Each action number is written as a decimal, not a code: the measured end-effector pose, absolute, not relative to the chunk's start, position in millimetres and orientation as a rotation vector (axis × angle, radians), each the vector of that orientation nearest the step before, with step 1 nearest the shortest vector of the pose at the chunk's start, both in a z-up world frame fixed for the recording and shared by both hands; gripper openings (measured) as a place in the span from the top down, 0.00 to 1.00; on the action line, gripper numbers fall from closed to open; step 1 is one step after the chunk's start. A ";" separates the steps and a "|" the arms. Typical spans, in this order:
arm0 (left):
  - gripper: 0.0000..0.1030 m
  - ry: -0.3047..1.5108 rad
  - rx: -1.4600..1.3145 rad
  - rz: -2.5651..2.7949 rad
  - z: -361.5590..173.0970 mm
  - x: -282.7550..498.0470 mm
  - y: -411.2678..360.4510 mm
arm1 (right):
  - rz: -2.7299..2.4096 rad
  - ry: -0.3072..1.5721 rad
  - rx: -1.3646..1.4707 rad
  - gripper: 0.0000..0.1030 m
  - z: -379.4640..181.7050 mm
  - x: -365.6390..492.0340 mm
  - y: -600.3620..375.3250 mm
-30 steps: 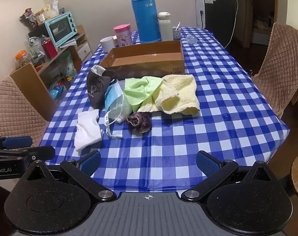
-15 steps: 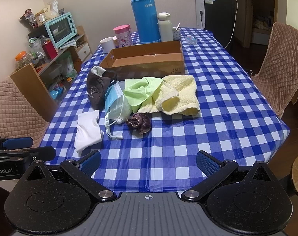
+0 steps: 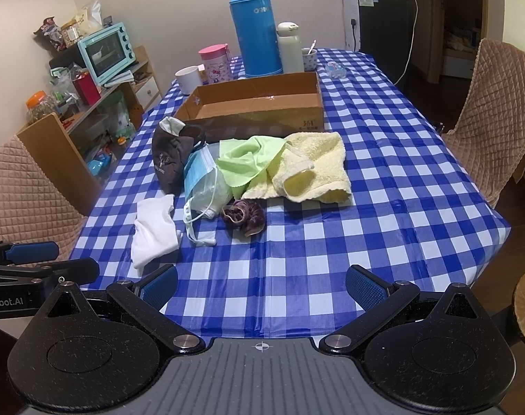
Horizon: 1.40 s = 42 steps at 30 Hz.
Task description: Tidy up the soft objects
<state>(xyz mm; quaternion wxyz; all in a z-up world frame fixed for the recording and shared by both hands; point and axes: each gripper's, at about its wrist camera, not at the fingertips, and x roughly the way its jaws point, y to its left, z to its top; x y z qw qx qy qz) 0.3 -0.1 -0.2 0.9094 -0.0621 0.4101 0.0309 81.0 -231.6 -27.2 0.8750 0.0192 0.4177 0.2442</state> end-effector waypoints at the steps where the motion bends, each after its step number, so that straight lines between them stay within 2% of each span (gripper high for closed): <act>1: 0.27 0.846 -0.128 0.064 -0.1 0.2 -0.2 | 0.509 0.873 0.040 0.00 -27.3 81.1 -231.5; 42: 0.27 0.847 -0.126 0.064 -0.2 0.3 -0.3 | 0.512 0.873 0.043 0.00 -30.8 86.1 -229.8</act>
